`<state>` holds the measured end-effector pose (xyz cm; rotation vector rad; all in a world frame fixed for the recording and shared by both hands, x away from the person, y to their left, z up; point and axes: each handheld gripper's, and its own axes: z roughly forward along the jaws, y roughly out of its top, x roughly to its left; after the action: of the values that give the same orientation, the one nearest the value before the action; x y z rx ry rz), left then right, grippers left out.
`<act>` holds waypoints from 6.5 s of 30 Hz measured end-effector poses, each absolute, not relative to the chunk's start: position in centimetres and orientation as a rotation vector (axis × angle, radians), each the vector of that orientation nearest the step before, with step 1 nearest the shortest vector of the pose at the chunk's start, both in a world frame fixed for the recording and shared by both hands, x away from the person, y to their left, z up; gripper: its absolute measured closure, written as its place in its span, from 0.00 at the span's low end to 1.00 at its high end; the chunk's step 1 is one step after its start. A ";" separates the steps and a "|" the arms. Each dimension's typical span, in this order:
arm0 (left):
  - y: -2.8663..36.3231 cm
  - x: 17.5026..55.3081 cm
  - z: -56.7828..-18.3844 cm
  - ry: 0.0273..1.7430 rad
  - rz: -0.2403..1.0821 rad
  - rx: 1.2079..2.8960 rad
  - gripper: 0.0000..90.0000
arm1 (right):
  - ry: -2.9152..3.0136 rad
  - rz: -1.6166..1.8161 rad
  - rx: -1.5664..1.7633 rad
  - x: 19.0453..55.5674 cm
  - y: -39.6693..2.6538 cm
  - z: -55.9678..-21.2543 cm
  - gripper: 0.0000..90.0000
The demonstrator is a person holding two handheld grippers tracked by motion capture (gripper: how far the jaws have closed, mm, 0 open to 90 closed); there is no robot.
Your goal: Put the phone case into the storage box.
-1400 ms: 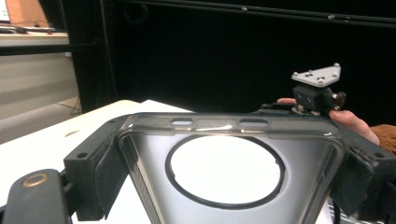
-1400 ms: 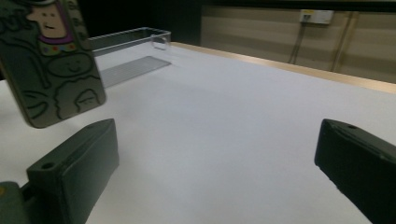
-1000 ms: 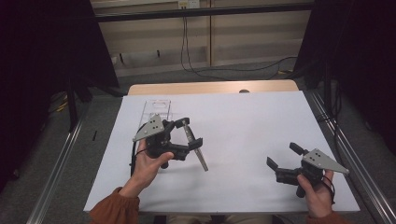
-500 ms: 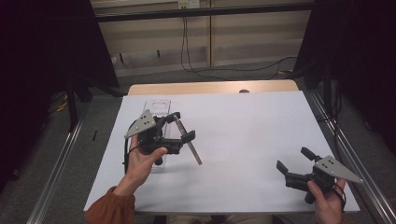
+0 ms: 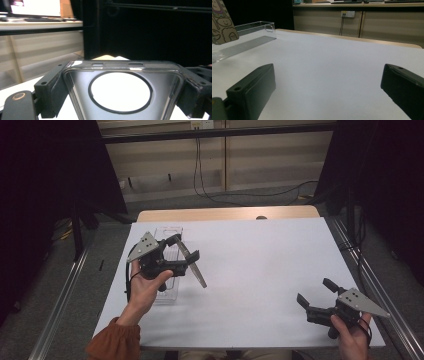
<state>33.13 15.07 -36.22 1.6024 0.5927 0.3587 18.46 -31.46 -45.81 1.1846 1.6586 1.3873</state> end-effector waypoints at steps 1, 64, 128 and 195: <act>15.1 33.3 -36.2 0.606 0.372 1.591 0.13 | 1.662 1.387 1.186 18.5 -31.5 -45.8 0.00; 20.2 43.2 -36.0 0.982 0.725 1.556 0.13 | 1.679 1.386 1.182 18.5 -31.4 -45.9 0.00; 17.9 49.2 -41.6 1.062 0.847 1.542 0.13 | 1.719 1.386 1.163 18.6 -31.0 -46.2 0.00; 16.3 52.0 -41.8 1.076 0.843 1.552 0.07 | 1.728 1.405 1.163 18.5 -31.1 -46.3 0.00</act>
<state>52.04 16.26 -41.82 1.5524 1.0756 0.8432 18.54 -31.11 -46.26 1.1625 1.7283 1.4049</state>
